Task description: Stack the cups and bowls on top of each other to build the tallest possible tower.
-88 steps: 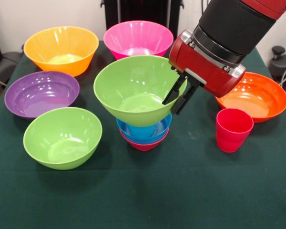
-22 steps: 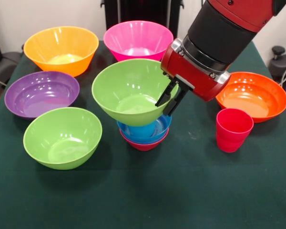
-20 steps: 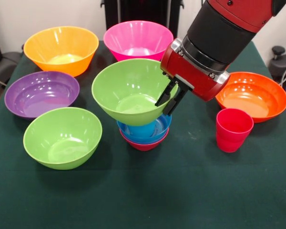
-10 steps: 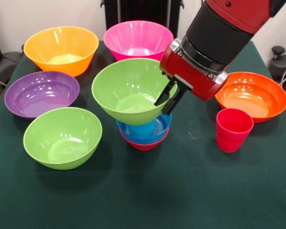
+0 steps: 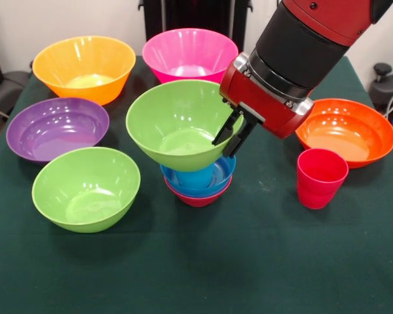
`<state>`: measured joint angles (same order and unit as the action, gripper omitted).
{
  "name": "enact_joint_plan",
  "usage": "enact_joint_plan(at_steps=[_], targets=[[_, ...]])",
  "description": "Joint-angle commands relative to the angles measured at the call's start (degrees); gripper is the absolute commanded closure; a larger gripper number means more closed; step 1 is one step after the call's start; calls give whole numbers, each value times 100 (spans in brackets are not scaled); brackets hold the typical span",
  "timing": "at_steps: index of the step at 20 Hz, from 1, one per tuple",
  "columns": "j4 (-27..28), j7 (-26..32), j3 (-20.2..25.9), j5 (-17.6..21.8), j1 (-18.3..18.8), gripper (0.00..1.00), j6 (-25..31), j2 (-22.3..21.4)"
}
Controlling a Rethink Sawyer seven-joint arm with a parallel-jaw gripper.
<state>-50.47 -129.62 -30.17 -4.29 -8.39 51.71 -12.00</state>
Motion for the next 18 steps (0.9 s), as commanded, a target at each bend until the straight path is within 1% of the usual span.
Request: enact_joint_plan(at_steps=[1,18], targets=[[-473,-92,554,337,-138,100,-381,124],[-511,-107,591,287,-146,100,-512,125]])
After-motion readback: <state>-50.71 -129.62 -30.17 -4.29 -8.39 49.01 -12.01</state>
